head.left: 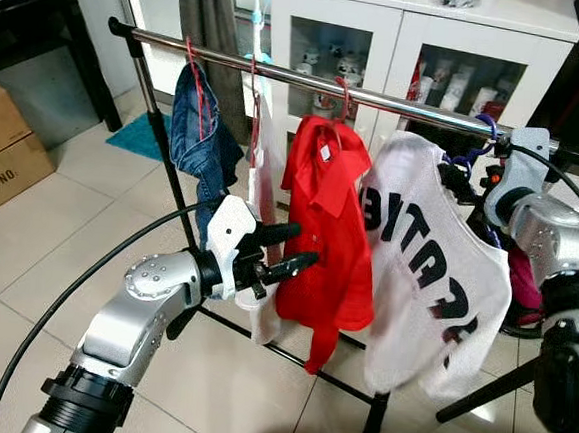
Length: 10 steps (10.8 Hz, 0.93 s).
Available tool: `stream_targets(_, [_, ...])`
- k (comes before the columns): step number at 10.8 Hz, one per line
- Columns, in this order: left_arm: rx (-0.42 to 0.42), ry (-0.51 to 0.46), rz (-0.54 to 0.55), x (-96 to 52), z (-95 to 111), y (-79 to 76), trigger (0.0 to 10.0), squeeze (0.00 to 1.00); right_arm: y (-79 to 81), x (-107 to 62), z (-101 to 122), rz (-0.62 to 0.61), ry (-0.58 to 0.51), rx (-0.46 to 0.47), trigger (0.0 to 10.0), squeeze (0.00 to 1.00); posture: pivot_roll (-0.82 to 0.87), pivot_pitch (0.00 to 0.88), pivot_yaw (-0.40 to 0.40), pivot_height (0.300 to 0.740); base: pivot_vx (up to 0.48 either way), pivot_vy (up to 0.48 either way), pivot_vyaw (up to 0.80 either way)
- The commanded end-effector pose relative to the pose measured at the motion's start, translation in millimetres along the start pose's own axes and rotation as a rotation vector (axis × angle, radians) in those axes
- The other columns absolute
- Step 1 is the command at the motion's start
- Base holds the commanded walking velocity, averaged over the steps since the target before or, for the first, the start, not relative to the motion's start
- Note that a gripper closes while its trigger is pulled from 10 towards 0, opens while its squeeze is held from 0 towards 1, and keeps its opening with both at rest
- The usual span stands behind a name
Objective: Hang hanger
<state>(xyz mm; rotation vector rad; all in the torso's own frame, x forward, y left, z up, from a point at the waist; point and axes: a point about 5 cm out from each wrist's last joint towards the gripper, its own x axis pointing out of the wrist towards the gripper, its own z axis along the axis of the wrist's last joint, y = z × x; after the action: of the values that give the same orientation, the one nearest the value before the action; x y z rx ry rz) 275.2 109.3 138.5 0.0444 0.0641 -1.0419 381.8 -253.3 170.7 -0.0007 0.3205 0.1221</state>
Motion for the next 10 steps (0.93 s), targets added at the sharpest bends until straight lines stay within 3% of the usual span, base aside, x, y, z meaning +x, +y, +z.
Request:
stream_targets(1, [0.024, -0.015, -0.01, 1.0, 7.2, 2.6, 10.0, 0.0, -0.6, 0.2, 3.6, 0.015, -0.01, 0.014, 0.0, 0.0, -0.13, 0.0, 0.048, 0.74, 0.0, 0.0, 0.0])
stream_targets(10, [0.01, -0.012, -0.019, -1.5, 5.9, 2.5, 10.0, 0.0, -1.6, 1.6, 8.6, 0.063, -0.02, 0.015, 0.0, 0.0, -0.13, 0.0, 0.058, 0.74, 0.0, 0.0, 0.0])
